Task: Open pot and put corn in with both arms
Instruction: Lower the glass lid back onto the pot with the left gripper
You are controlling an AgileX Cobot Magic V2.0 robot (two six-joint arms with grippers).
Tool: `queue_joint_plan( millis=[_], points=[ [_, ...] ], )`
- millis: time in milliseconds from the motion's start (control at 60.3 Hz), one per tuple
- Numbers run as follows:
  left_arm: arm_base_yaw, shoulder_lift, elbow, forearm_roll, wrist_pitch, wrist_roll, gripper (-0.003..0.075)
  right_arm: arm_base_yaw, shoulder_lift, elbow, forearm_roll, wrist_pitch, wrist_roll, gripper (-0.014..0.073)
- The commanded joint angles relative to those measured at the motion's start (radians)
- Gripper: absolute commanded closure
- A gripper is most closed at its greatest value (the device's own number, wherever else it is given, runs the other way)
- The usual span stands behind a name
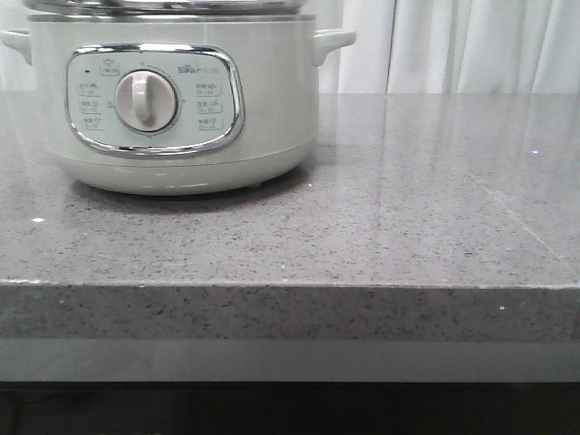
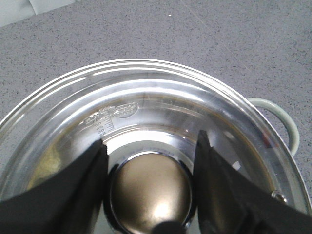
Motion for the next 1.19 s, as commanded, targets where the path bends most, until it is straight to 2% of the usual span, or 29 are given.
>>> queue_joint_plan(
  millis=[0, 348, 729, 1028, 1111, 1177],
  points=[
    [-0.006, -0.040, -0.045, -0.024, -0.074, 0.000, 0.0476, -0.005, 0.007, -0.027, -0.003, -0.084, -0.012, 0.0652],
    [-0.006, -0.033, -0.045, -0.027, -0.037, -0.002, 0.0477, -0.005, 0.007, -0.027, -0.003, -0.085, -0.012, 0.0652],
    [-0.006, -0.029, -0.045, -0.114, -0.037, -0.004, 0.0477, -0.005, 0.007, -0.027, -0.003, -0.085, -0.012, 0.0652],
    [-0.002, -0.025, -0.045, -0.103, -0.018, -0.004, 0.0475, -0.005, 0.007, -0.027, -0.003, -0.085, -0.012, 0.0652],
    [-0.002, -0.025, -0.045, -0.101, -0.012, -0.004, 0.0440, -0.005, 0.007, -0.027, -0.003, -0.085, -0.012, 0.0652],
    [-0.002, -0.025, -0.045, -0.101, -0.014, -0.004, 0.0376, -0.005, 0.007, -0.027, -0.003, -0.085, -0.012, 0.0652]
  ],
)
